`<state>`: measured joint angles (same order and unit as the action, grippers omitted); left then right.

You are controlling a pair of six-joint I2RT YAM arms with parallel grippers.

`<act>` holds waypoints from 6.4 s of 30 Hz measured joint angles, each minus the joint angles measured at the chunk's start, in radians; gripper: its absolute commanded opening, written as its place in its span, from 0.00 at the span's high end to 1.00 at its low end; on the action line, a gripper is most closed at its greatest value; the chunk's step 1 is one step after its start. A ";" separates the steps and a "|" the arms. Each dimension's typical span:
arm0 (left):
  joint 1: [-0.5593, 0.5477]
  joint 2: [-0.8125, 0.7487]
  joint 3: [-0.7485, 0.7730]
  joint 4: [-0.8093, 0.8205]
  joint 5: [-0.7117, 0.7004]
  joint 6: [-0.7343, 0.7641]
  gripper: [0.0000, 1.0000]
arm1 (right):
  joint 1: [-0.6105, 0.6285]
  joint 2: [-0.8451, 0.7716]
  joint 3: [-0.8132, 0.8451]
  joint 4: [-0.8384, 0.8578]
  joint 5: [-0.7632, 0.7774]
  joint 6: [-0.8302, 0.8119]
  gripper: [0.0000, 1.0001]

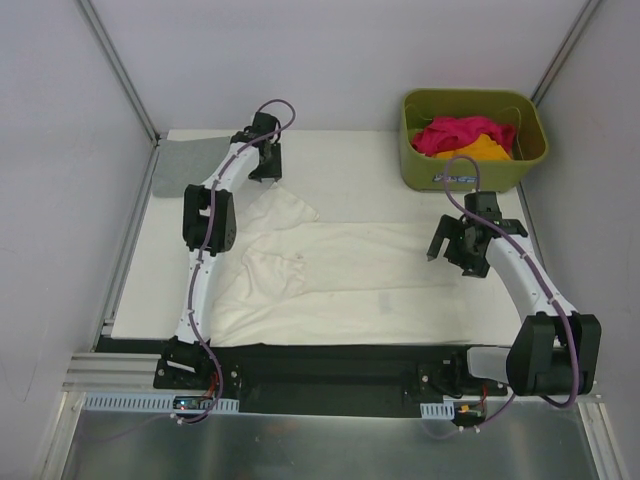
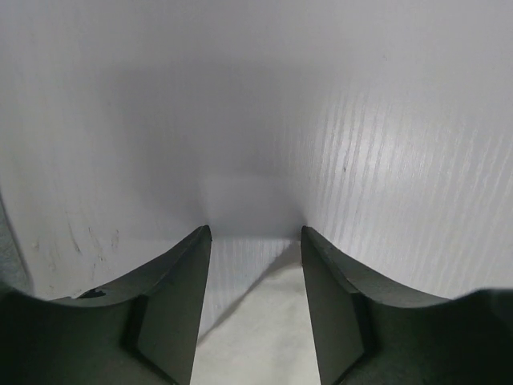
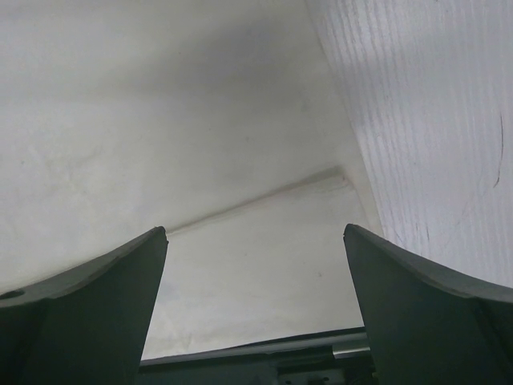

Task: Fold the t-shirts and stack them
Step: Grap the side of the flattened tshirt furthest away from the robot with both arms, then fold the other side of the tshirt into a rectangle

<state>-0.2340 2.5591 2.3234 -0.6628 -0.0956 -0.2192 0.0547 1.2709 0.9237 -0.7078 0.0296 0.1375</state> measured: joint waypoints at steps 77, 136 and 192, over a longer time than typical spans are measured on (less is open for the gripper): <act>-0.153 -0.714 -0.853 0.131 0.166 -0.085 1.00 | 0.043 0.541 0.350 0.481 0.190 -0.080 0.34; -0.160 -1.051 -1.172 0.203 0.225 -0.164 1.00 | 0.092 0.694 0.407 0.320 0.370 0.164 0.56; -0.186 -1.796 -1.574 -0.061 0.272 -0.407 1.00 | 0.199 0.159 0.014 0.265 0.465 0.051 0.98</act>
<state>-0.4202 0.7635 0.7490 -0.7238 0.1764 -0.6258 0.2535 1.4300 0.9379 -0.4431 0.4942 0.1883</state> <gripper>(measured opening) 0.008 0.016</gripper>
